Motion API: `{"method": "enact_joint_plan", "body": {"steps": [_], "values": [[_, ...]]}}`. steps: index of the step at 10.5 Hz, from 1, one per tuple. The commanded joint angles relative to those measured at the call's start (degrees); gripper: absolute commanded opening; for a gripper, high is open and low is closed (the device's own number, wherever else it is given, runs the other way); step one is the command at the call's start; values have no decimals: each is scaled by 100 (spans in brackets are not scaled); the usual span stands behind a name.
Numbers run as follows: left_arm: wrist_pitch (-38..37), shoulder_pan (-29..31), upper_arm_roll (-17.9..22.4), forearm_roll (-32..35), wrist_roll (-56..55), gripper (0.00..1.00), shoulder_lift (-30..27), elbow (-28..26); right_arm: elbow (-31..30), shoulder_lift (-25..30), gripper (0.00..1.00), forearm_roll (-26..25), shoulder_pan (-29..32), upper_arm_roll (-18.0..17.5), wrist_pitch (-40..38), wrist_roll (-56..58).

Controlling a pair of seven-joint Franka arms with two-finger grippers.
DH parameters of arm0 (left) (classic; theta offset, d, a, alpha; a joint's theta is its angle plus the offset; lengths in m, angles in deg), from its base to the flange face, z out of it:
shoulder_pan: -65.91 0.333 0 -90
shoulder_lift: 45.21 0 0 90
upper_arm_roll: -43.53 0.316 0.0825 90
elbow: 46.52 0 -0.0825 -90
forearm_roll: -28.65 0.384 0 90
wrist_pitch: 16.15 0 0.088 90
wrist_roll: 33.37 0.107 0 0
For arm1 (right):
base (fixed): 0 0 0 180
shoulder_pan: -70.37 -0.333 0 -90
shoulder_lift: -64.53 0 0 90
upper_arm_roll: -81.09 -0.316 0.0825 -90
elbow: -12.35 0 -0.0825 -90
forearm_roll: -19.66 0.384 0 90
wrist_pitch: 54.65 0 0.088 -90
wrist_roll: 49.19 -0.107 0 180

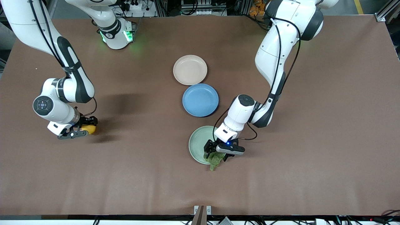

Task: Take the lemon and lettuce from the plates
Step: 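Carry the lemon off the plate with the right gripper onto the table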

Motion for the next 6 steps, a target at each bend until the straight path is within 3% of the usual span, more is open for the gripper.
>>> {"method": "enact_joint_plan", "body": {"steps": [1, 2, 6], "values": [[88, -51, 36, -130, -228, 20, 99, 161, 147, 12, 100, 632, 71, -34, -44, 72], [88, -51, 36, -122, -273, 0, 99, 161, 234, 65, 100, 624, 54, -16, -97, 89], [96, -51, 36, -130, -283, 0, 90, 152, 384, 346, 100, 633, 62, -16, -657, 46]]}}
